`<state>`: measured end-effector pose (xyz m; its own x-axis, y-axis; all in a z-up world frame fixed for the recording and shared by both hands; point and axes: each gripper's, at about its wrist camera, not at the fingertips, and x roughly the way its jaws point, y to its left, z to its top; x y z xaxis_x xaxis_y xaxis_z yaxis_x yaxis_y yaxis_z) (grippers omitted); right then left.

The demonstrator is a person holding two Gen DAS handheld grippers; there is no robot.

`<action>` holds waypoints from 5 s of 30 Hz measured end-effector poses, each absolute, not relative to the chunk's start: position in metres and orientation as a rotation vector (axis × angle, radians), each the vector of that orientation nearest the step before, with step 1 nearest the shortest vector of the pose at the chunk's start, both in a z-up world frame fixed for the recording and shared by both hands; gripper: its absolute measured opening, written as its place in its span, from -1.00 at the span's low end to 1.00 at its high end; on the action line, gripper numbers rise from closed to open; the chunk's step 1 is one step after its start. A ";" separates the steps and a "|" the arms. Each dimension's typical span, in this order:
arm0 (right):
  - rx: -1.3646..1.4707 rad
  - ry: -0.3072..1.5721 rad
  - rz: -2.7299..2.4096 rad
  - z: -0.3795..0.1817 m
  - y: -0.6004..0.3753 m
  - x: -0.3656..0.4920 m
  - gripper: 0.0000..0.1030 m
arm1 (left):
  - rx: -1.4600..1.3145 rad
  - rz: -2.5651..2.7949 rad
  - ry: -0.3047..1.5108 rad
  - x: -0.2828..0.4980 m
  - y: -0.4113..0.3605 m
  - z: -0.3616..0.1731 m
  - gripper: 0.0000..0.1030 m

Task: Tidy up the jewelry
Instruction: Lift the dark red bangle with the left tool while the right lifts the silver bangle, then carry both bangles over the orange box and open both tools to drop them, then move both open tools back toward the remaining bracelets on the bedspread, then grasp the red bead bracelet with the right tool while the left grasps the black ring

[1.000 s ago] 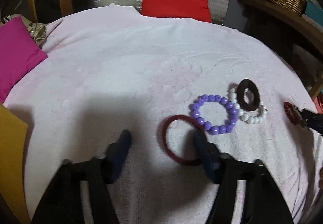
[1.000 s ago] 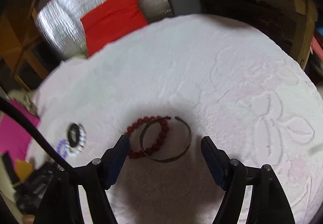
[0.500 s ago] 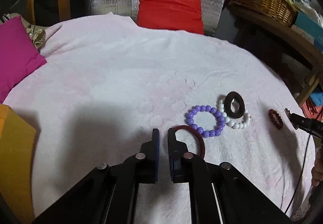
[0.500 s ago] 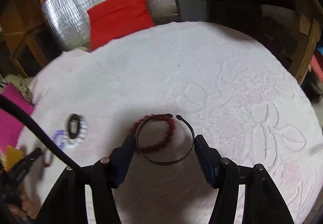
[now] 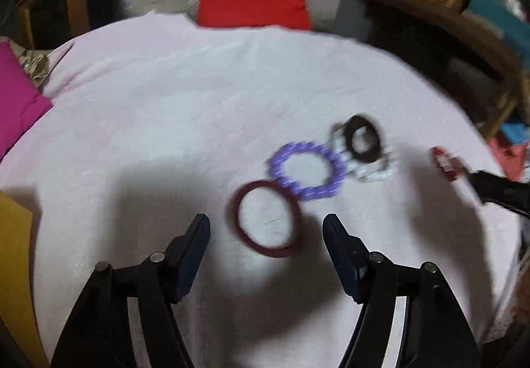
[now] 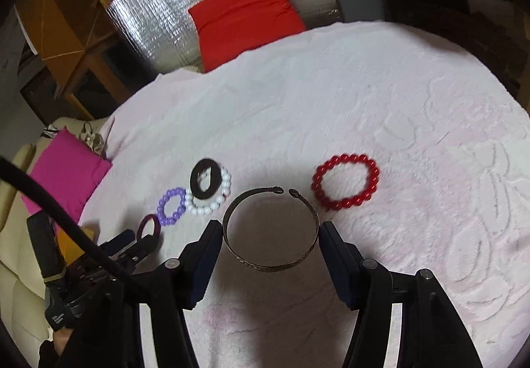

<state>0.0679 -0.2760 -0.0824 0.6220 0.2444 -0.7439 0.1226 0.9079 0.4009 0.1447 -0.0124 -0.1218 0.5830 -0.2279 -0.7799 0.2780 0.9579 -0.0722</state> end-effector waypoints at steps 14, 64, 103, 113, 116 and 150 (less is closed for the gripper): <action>0.377 0.876 0.146 -0.074 -0.250 0.064 0.23 | -0.069 -0.257 0.810 0.137 0.019 -0.096 -0.84; -0.041 0.980 0.556 -0.047 0.185 0.115 0.28 | -0.496 0.550 0.819 -0.014 0.298 -0.087 -0.01; 0.688 0.762 -0.152 -0.051 -0.346 0.023 0.26 | 0.158 0.325 0.633 0.065 0.050 -0.059 0.50; 0.635 0.857 -0.157 -0.090 -0.340 0.058 0.08 | 0.188 0.164 0.676 0.082 0.008 -0.074 0.50; 0.588 0.878 -0.183 -0.100 -0.339 0.070 -0.10 | 0.181 0.094 0.663 0.087 0.000 -0.074 0.50; 0.473 0.912 -0.153 -0.107 -0.343 0.091 -0.82 | 0.154 -0.429 0.821 0.189 -0.120 -0.104 -0.73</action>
